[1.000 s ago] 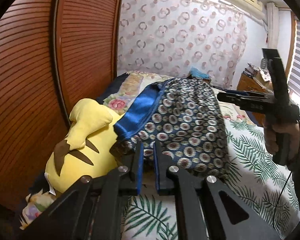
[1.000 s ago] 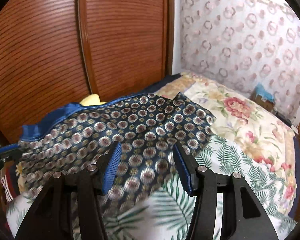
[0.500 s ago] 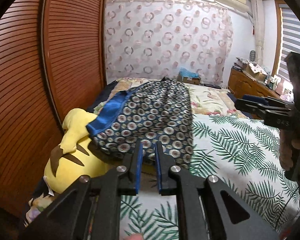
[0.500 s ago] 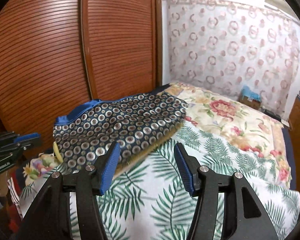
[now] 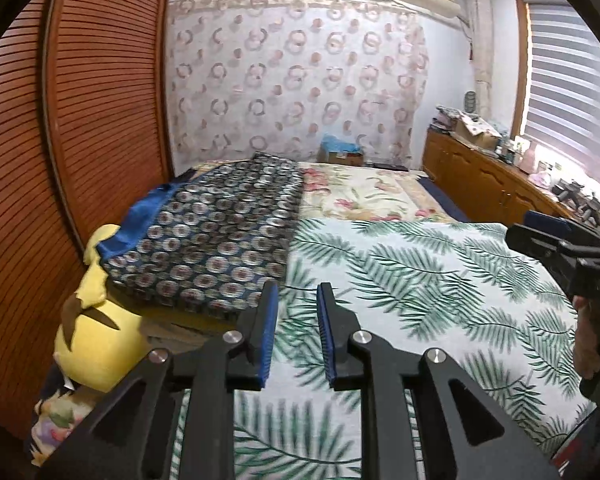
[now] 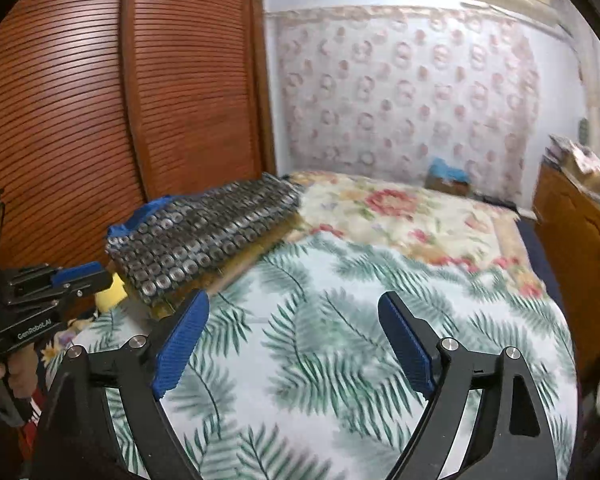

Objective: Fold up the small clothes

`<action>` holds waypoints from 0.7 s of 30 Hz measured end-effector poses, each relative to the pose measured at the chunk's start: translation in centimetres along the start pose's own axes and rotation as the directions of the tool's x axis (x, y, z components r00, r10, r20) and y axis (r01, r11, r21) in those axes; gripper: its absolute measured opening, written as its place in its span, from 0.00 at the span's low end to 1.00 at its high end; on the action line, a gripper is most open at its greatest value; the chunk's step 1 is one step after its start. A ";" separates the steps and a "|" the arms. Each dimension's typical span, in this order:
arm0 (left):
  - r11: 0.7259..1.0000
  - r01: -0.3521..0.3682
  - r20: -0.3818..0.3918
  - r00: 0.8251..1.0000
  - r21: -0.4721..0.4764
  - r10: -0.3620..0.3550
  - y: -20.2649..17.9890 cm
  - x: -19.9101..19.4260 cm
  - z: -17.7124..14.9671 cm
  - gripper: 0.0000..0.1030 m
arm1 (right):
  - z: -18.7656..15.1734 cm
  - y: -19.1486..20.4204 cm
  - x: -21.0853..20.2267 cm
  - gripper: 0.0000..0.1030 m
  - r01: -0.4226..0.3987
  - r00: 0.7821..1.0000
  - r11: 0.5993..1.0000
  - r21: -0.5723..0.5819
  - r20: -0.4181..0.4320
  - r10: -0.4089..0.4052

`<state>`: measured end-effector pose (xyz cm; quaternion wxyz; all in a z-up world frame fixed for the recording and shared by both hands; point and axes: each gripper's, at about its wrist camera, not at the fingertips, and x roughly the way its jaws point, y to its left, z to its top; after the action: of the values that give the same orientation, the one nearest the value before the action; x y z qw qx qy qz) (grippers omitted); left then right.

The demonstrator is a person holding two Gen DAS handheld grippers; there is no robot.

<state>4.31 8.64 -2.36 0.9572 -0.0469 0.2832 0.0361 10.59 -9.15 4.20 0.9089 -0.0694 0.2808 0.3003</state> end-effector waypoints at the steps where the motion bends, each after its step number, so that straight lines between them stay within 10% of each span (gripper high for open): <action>1: 1.000 0.007 0.002 1.000 0.004 -0.007 -0.6 -0.1 0.0 0.18 | -0.4 -0.3 -0.7 0.86 0.025 1.000 1.000 0.010 0.003 -0.025; 21: 0.996 0.069 0.127 0.989 0.064 -0.077 -7.4 -4.4 4.7 0.19 | -3.1 -5.8 -12.4 0.86 0.276 0.946 0.948 0.159 0.127 -0.297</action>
<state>3.90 1.62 4.46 0.9752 -0.0263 0.2195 -0.0045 4.31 -21.05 8.27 0.9640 -0.0232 0.2191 0.1487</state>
